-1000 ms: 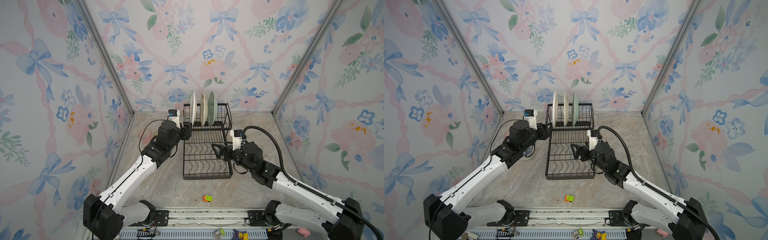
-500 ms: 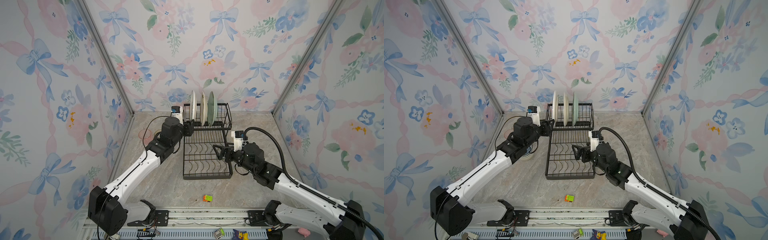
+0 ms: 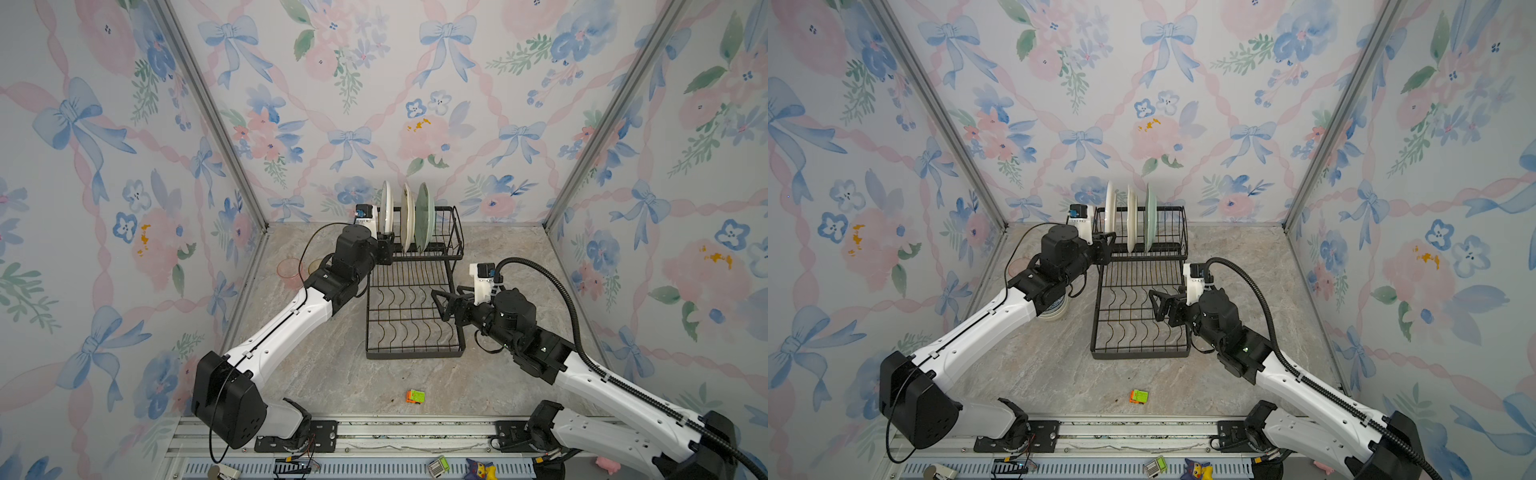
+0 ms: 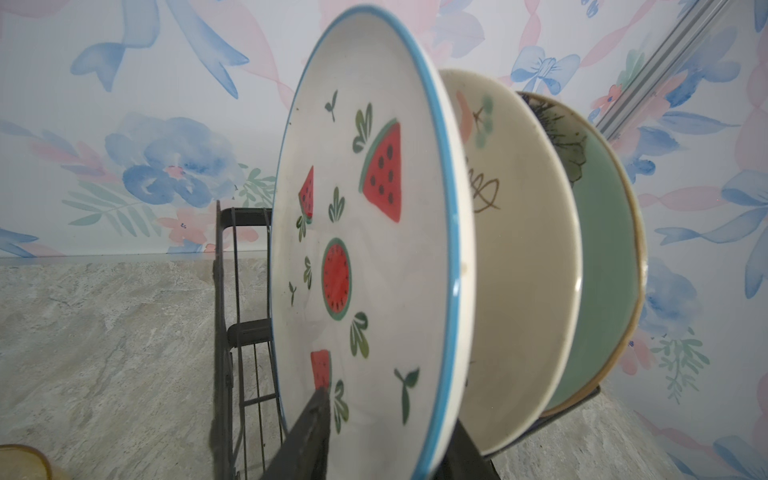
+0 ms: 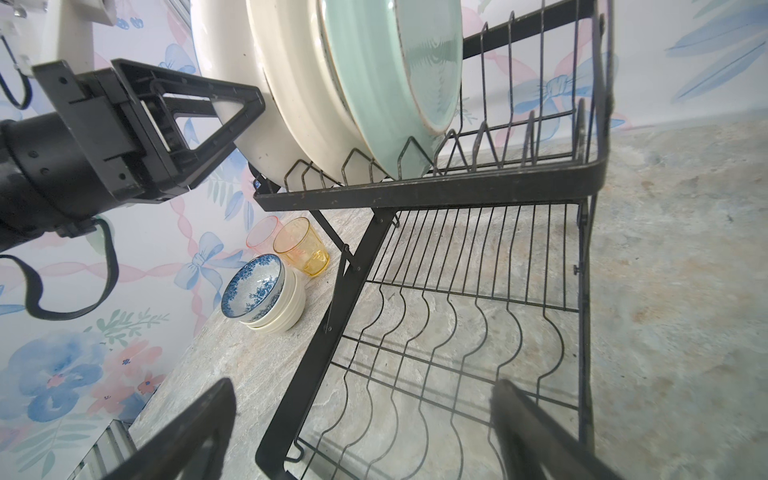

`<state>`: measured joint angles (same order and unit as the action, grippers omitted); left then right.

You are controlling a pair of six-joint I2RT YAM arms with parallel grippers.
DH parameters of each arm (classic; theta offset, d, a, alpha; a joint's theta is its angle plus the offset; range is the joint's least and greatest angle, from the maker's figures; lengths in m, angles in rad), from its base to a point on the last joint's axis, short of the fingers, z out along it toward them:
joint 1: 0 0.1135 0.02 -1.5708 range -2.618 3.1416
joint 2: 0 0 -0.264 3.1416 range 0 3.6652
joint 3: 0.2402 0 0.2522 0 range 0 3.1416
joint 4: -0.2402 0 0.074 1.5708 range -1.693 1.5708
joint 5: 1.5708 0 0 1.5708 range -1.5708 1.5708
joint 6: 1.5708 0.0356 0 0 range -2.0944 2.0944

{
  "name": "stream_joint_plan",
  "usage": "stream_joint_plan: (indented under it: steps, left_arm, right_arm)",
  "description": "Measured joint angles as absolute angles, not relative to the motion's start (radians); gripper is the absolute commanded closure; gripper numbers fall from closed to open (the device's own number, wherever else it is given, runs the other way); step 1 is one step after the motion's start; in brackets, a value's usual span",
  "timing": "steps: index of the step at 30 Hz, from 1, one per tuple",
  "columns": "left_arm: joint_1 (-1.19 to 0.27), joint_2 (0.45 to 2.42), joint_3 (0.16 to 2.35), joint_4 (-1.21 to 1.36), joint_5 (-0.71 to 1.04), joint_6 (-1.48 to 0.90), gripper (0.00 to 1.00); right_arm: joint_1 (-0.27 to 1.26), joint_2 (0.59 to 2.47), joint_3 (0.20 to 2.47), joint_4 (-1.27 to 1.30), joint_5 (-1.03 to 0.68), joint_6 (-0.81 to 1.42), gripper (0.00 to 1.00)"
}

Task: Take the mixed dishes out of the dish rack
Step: 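Release the floral bowl and move the left gripper to the watermelon plate, then close the left gripper on the rim of the watermelon-print plate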

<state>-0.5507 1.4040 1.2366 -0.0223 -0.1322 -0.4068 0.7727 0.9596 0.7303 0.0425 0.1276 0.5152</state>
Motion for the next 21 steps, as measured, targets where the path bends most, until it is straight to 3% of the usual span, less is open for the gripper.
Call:
stream_joint_plan:
  steps: [12, 15, 21]
  left_arm:
    - [-0.551, 1.448, 1.267, -0.019, -0.153, -0.355, 0.72]
    - [-0.551, 1.456, 1.272, -0.015, -0.154, -0.350, 0.82]
    - [-0.550, 1.470, 1.291, -0.012, -0.166, -0.332, 0.82]
  right_arm:
    - [0.771, 0.959, 0.730, 0.017, 0.136, 0.515, 0.03]
    - [0.771, 0.959, 0.730, 0.017, 0.136, 0.515, 0.03]
    - [0.766, 0.959, 0.730, 0.014, 0.139, 0.515, 0.03]
